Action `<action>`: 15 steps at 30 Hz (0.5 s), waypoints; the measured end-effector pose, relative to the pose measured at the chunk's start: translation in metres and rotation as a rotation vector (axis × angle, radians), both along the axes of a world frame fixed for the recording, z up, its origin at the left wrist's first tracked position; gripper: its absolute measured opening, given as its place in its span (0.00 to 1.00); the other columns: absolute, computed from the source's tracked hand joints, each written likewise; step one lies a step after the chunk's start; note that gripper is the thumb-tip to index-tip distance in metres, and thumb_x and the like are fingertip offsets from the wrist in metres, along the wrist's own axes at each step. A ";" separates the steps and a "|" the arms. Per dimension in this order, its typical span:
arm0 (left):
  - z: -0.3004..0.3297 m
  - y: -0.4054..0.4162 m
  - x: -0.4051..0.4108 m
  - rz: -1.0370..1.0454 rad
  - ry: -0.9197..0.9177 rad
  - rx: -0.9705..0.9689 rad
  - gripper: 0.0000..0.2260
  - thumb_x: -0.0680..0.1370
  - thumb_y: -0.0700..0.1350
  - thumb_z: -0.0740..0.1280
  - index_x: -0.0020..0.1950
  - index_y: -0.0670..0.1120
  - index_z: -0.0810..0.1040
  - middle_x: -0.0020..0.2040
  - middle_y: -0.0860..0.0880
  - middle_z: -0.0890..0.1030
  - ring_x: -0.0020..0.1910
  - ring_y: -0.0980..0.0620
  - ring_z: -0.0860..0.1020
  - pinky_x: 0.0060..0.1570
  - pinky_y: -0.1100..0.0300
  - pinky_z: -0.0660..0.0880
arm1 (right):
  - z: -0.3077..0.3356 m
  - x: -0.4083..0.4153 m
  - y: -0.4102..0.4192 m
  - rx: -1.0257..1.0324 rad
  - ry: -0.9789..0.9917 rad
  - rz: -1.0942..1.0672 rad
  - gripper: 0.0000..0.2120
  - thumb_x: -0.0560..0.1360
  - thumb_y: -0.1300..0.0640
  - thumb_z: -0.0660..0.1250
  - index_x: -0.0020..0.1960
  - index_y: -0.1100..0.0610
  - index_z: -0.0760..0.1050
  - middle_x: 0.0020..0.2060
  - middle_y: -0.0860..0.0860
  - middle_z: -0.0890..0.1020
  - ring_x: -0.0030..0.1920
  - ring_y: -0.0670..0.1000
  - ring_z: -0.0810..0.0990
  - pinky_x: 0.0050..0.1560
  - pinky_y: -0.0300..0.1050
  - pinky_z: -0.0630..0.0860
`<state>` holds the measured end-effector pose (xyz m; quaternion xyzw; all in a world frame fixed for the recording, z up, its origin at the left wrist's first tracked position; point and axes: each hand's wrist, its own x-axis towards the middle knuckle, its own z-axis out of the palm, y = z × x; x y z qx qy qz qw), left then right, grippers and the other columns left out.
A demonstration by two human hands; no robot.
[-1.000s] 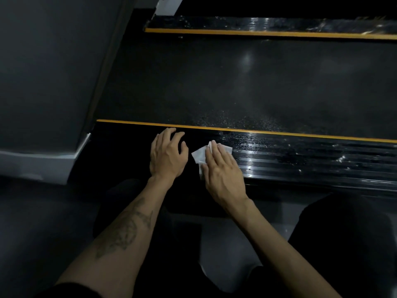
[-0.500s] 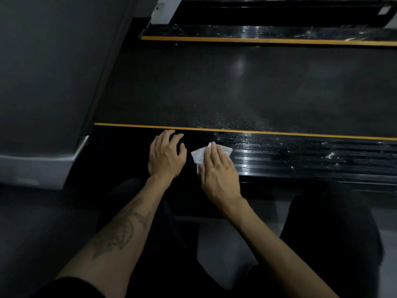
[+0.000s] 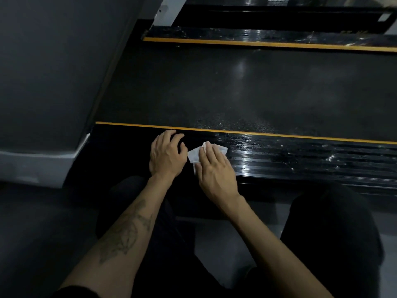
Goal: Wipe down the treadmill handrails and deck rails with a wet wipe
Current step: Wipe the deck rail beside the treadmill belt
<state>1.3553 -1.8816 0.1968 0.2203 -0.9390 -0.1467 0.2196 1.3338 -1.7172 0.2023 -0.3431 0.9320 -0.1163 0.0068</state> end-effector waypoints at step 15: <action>-0.001 0.000 0.000 0.008 0.008 -0.011 0.15 0.79 0.45 0.67 0.65 0.46 0.82 0.64 0.47 0.79 0.66 0.45 0.76 0.68 0.46 0.71 | 0.007 -0.024 -0.004 0.069 0.028 0.003 0.29 0.87 0.45 0.43 0.83 0.60 0.51 0.83 0.58 0.51 0.83 0.55 0.48 0.82 0.49 0.46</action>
